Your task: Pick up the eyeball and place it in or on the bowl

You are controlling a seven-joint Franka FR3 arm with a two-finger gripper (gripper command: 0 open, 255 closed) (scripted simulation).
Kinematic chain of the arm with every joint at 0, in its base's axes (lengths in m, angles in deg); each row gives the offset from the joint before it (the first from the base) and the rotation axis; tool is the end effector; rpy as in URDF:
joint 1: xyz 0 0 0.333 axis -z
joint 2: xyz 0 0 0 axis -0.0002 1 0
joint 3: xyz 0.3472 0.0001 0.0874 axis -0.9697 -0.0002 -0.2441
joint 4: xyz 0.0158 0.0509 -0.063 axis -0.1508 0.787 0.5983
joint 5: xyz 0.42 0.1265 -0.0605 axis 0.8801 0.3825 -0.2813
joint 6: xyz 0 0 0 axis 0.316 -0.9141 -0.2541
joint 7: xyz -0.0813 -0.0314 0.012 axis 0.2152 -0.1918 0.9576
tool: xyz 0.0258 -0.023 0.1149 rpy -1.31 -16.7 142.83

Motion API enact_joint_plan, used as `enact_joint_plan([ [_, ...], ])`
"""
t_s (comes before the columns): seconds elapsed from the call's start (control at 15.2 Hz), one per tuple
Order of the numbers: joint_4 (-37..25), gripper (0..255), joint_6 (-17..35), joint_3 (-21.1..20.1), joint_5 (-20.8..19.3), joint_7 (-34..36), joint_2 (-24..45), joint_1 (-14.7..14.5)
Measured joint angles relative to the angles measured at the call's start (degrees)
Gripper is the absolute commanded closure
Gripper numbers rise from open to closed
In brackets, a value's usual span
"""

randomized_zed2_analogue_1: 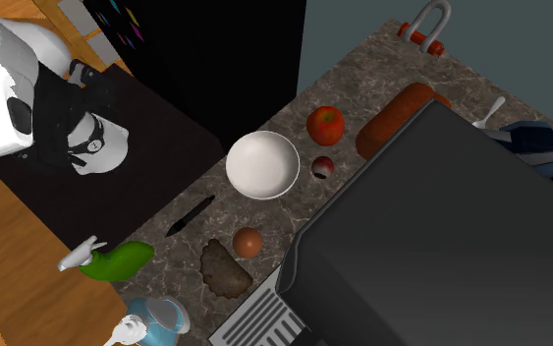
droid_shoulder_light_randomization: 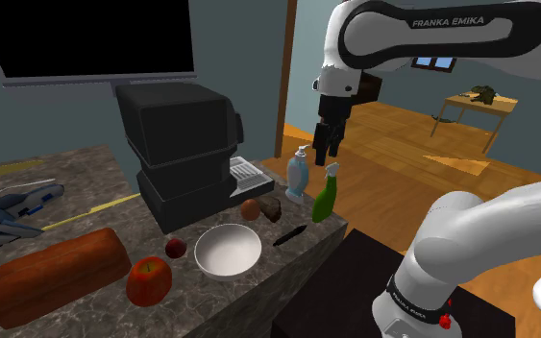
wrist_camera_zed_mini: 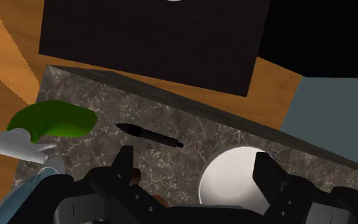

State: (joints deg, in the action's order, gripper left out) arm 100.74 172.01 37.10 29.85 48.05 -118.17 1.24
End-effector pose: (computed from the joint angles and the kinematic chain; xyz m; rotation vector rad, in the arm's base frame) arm 0.3373 0.0135 0.5564 -3.0177 -0.2231 0.1416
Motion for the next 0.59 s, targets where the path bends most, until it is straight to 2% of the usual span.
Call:
enact_joint_plan([
  [0.13,0.23,0,0.85,-0.64,0.44,0.64,0.4,-0.24],
  [0.59,2.64,0,13.24,-6.94,3.89,6.62,7.31,-2.22],
])
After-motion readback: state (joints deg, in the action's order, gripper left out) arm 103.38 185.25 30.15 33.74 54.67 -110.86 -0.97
